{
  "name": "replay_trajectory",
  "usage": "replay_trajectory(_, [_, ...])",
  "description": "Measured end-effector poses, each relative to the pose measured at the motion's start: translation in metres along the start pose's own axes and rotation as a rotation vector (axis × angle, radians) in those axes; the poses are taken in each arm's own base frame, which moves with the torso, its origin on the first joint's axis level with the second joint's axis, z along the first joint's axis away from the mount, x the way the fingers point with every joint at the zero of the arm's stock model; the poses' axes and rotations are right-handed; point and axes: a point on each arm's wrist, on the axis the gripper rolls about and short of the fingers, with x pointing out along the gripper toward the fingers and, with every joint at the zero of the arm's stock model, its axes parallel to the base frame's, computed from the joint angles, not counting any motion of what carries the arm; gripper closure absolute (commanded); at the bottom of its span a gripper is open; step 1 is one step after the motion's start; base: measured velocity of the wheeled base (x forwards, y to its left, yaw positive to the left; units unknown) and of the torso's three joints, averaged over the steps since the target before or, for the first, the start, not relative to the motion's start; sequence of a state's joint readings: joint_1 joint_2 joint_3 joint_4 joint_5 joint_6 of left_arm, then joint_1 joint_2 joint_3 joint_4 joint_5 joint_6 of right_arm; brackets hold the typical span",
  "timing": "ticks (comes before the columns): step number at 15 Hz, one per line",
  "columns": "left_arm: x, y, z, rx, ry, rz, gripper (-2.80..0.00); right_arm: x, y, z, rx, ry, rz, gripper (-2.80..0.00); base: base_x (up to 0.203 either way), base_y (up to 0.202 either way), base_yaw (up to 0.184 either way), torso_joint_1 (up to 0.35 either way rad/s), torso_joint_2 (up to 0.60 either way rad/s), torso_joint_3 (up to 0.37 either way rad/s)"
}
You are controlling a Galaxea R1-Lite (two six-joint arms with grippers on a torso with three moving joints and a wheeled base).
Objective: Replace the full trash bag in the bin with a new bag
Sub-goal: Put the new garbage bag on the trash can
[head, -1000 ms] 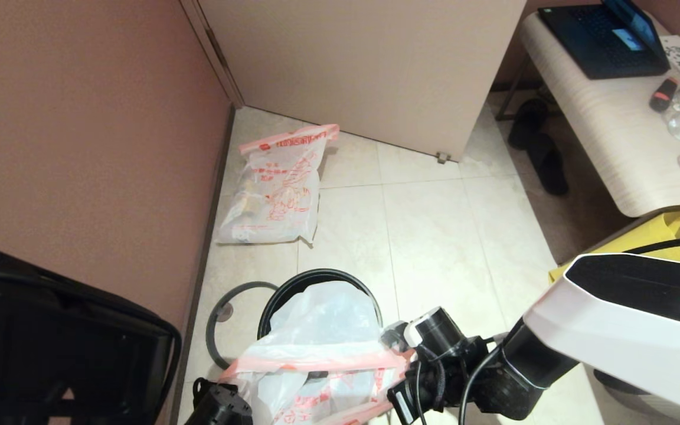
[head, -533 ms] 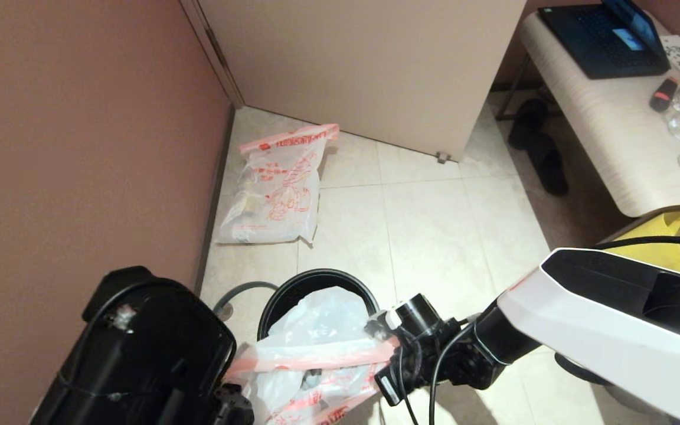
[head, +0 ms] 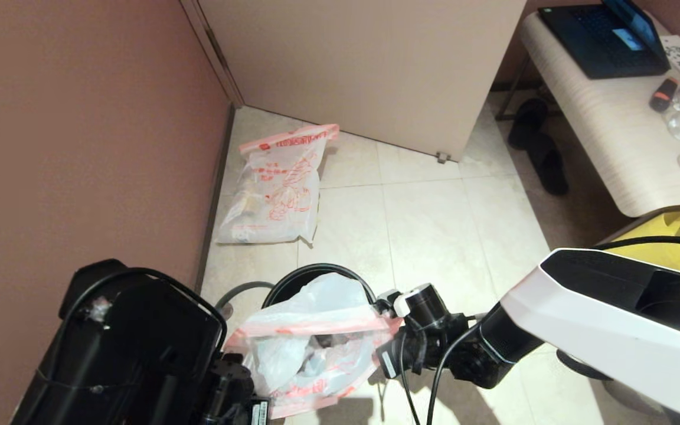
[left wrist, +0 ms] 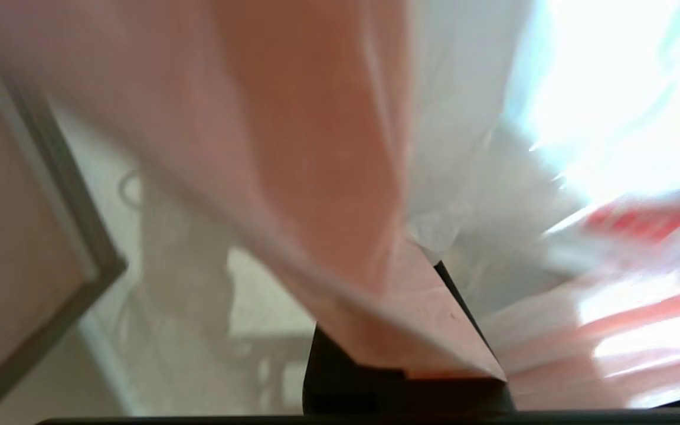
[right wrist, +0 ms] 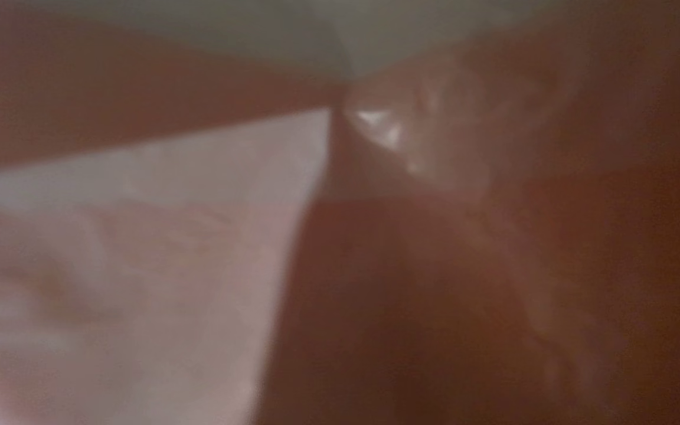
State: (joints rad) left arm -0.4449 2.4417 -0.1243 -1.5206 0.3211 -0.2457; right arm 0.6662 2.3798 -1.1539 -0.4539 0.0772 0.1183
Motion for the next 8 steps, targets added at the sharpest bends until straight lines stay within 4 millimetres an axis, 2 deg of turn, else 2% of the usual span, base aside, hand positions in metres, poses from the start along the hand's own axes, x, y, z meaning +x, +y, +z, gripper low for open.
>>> replay_trajectory(6, [-0.002, -0.004, 0.024, -0.062, -0.119, 0.003, 0.0, -0.008, -0.003, 0.004, 0.011, -0.009, -0.003, 0.0, 0.0, 0.0, 0.0, 0.0, 0.0, 0.0])
replay_trajectory(7, [-0.003, -0.004, 0.026, -0.065, -0.13, 0.005, -2.8, -0.011, -0.003, 0.005, 0.011, -0.013, -0.002, 0.0, 0.0, 0.0, 0.0, 0.0, 0.0, 0.0])
replay_trajectory(8, [-0.006, -0.005, 0.029, -0.067, -0.143, 0.005, -2.8, -0.015, -0.002, 0.007, 0.01, -0.019, 0.0, 0.0, 0.0, 0.0, 0.0, 0.0, 0.0, 0.0])
